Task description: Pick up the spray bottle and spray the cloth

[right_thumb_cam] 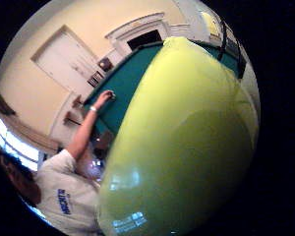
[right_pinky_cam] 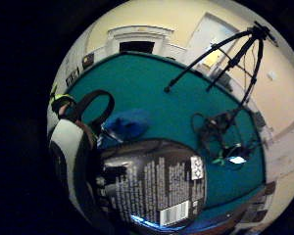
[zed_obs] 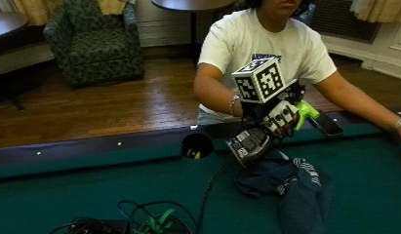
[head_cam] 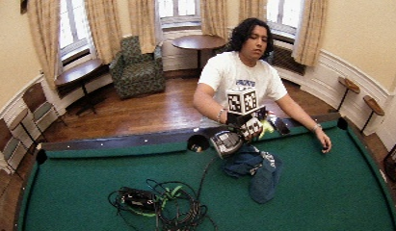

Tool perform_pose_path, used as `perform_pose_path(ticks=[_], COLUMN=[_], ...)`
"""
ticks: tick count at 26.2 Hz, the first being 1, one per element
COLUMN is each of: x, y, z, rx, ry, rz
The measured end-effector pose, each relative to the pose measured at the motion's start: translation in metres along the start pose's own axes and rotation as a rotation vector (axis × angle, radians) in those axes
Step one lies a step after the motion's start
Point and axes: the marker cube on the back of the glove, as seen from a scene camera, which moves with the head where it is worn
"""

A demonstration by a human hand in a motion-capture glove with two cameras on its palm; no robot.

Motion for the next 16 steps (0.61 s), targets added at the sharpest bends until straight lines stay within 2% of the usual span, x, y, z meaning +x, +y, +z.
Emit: perform_pose_path(ticks=[6,16], x=[-0.007,-0.029], y=[-0.003,-0.007], z=[0.008,0.026], rx=[0.051,0.03], ry=[-0.248,-0.69], rz=[0.085,0.144])
